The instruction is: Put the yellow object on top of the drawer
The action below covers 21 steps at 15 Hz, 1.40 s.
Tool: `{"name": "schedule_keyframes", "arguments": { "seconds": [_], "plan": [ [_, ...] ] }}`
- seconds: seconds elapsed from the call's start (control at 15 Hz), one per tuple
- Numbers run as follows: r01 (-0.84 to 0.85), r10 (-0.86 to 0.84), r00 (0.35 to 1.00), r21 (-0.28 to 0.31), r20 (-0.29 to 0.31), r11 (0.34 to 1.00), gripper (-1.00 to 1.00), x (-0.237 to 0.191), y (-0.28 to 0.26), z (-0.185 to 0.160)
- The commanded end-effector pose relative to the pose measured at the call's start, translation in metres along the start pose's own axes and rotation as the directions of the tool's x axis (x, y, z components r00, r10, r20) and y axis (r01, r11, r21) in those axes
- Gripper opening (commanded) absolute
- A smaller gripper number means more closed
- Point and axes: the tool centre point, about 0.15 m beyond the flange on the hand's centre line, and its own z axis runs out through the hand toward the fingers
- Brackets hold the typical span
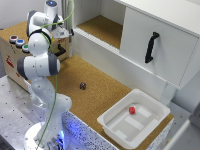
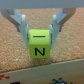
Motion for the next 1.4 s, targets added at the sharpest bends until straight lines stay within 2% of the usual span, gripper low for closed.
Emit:
{"name": "schedule_keyframes", "arguments": {
  "seconds": [0.0, 0.13, 0.2, 0.33, 0.47, 0.6, 0.73, 0.87, 0.93, 1.07, 1.2, 1.33],
  "plan": [
    [0.102, -0.109, 0.984, 0.062, 0.137, 0.993, -1.00, 0.041, 0.004, 0.029],
    [0.133, -0.136, 0.978, 0.030, 0.155, 0.991, -1.00, 0.041, 0.002, 0.036],
    [0.129, -0.129, 0.980, 0.011, 0.148, 0.992, 1.00, 0.041, 0.001, 0.035],
    [0.111, -0.108, 0.984, -0.011, 0.143, 0.994, 1.00, 0.042, 0.001, 0.026],
    [0.121, -0.116, 0.990, -0.053, 0.079, 0.991, 1.00, 0.039, -0.008, -0.006],
    [0.138, -0.134, 0.990, -0.093, 0.042, 0.986, 1.00, 0.033, -0.017, -0.032],
    [0.108, -0.107, 0.994, -0.093, 0.018, 0.990, 1.00, 0.022, -0.017, -0.050],
    [0.026, -0.025, 1.000, -0.095, 0.017, 0.995, 1.00, -0.006, -0.012, -0.056],
    [-0.007, 0.007, 1.000, -0.129, 0.002, 0.992, 1.00, -0.021, -0.011, -0.058],
    [-0.112, 0.114, 0.993, -0.098, 0.008, 0.989, 1.00, -0.060, -0.012, -0.066],
    [-0.203, 0.208, 0.978, -0.162, 0.017, 0.966, 1.00, -0.090, -0.017, -0.064],
    [-0.359, 0.365, 0.931, -0.160, 0.010, 0.920, 1.00, -0.119, -0.017, -0.059]
  ]
}}
